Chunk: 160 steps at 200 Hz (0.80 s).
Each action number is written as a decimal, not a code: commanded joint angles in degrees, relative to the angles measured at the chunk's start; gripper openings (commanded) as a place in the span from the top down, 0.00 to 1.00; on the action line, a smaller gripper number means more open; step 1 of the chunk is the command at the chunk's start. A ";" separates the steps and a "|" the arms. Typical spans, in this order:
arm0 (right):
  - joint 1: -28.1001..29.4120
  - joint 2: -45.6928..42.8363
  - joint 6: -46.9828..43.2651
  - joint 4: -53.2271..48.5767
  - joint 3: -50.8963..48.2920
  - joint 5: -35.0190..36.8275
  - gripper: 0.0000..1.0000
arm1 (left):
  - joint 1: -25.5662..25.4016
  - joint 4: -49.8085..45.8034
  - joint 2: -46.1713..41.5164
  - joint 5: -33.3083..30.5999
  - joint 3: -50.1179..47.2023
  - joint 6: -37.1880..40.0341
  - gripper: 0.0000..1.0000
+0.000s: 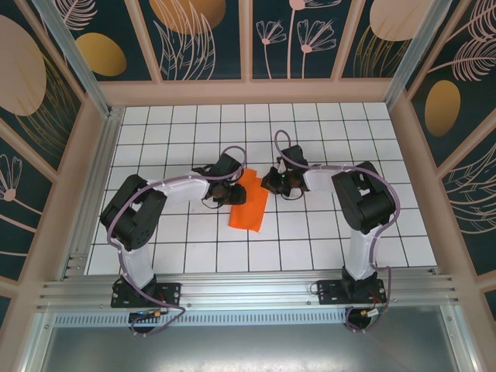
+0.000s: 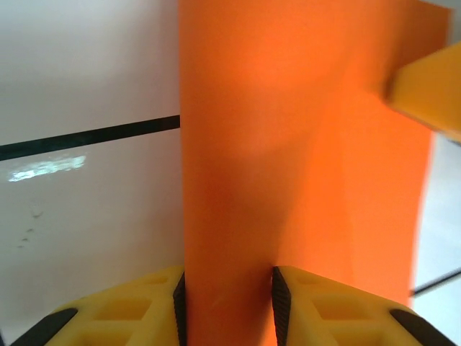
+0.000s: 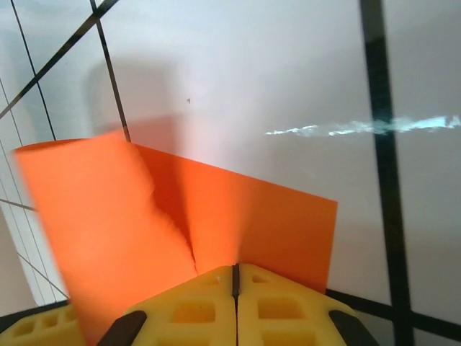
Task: Fold a paper plane with a square sheet of paper (pick it up from the middle)
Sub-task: First fold in half a square sheet of paper at the center of the table.
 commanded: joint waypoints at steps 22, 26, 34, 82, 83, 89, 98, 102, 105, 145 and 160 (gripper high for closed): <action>-1.91 -8.27 -0.67 -2.45 -1.86 4.33 0.79 | -0.59 -4.15 1.18 -3.01 1.58 -0.26 0.64; -1.86 -8.51 -0.77 -3.26 -1.82 5.00 0.79 | -0.65 -4.12 1.15 -2.95 1.68 -0.31 0.64; -1.91 -8.42 -1.11 -4.90 -1.39 5.99 0.79 | -0.62 -4.01 1.28 -2.80 1.75 -0.32 0.64; -1.15 -4.02 -3.01 -8.10 2.16 5.75 0.86 | -0.65 -3.84 0.76 -1.38 2.36 0.67 0.63; -1.13 -3.92 -3.01 -8.17 2.22 5.74 0.86 | -0.69 -3.84 0.73 -1.29 2.36 0.70 0.63; -1.12 -3.23 -3.22 -8.29 2.66 5.50 0.87 | -0.74 -3.71 0.42 -0.82 2.31 1.05 0.63; -1.04 -2.48 -3.50 -7.95 3.10 4.67 0.89 | -0.71 -3.33 0.15 0.36 2.32 1.52 0.61; -1.04 -2.11 -3.56 -7.75 3.22 4.39 0.89 | -0.66 -3.31 -0.02 0.83 2.30 1.74 0.61; -1.04 -1.81 -3.54 -7.78 3.38 4.26 0.89 | -0.73 -3.24 -0.15 1.06 2.28 1.92 0.61; -0.95 0.83 -3.61 -9.01 4.16 4.49 0.94 | -0.67 -3.47 -1.00 4.45 2.62 4.54 0.60; -0.95 1.20 -3.47 -8.95 3.89 4.37 0.96 | -0.73 -3.68 -1.26 5.45 2.98 5.50 0.59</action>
